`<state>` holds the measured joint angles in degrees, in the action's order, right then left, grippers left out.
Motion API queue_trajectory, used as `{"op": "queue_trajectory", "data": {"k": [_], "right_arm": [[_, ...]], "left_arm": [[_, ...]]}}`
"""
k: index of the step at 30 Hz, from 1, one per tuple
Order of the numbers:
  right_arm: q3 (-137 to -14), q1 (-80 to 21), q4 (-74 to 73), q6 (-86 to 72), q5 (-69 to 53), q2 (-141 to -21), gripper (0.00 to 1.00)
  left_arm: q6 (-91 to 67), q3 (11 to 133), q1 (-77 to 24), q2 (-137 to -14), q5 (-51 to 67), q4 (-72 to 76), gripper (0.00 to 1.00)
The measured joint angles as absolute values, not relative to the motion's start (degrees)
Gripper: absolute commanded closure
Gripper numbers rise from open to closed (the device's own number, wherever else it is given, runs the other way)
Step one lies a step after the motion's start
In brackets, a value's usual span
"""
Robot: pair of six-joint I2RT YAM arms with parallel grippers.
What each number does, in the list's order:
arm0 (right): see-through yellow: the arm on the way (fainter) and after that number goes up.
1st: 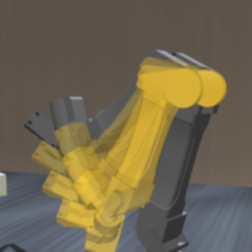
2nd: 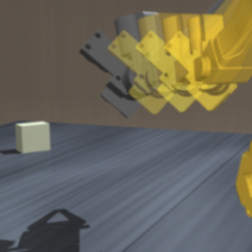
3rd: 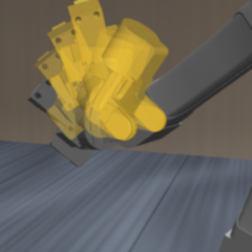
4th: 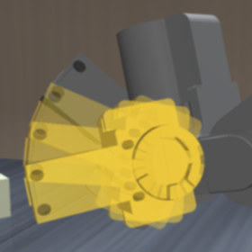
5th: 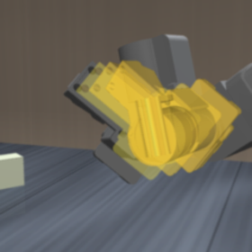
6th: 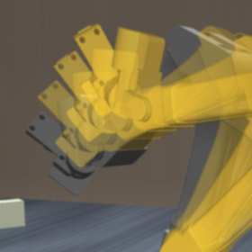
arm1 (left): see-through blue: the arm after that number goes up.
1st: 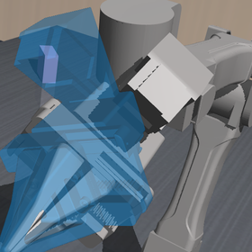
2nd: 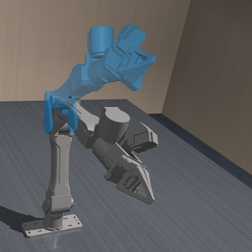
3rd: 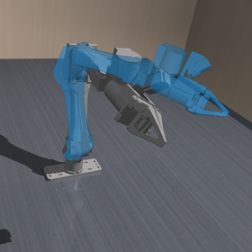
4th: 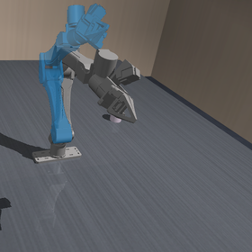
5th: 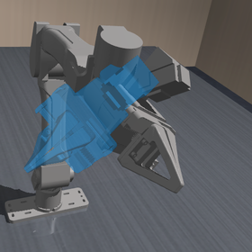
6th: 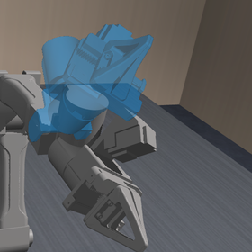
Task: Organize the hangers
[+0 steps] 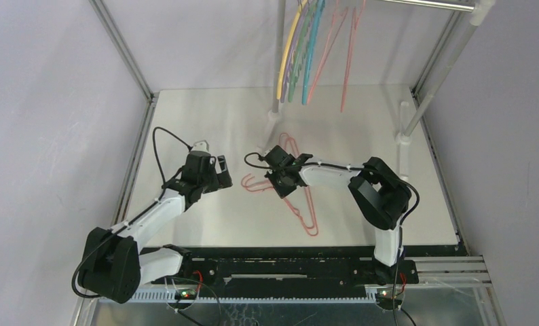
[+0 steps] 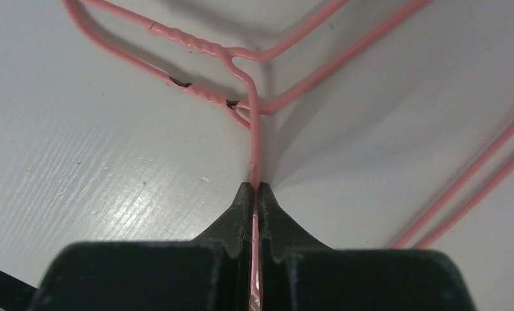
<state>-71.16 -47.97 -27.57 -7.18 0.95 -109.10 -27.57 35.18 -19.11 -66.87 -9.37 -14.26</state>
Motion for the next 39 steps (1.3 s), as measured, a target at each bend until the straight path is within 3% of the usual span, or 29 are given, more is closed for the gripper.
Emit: {"op": "queue_trajectory", "data": {"k": [8, 18, 26, 39], "right_arm": [[-70.91, -47.72, -28.34, -7.07, 0.36, -107.26, 1.00], [-70.59, -42.81, -34.13, -9.30, -10.48, -85.54, 1.00], [-70.57, -40.18, -40.99, -10.26, -16.40, -74.70, 1.00], [-67.33, -15.97, -47.90, -11.92, -20.34, -57.76, 1.00]], "left_arm": [[-27.62, 34.46, -19.11, -65.95, -10.28, -14.28, 0.01], [-27.68, 34.46, -19.11, -64.05, -11.35, -14.28, 0.00], [-28.49, 34.46, -19.11, -64.10, -11.38, -14.33, 0.00], [-28.53, 34.63, -19.77, -67.11, -11.27, -14.24, 0.01]]}}
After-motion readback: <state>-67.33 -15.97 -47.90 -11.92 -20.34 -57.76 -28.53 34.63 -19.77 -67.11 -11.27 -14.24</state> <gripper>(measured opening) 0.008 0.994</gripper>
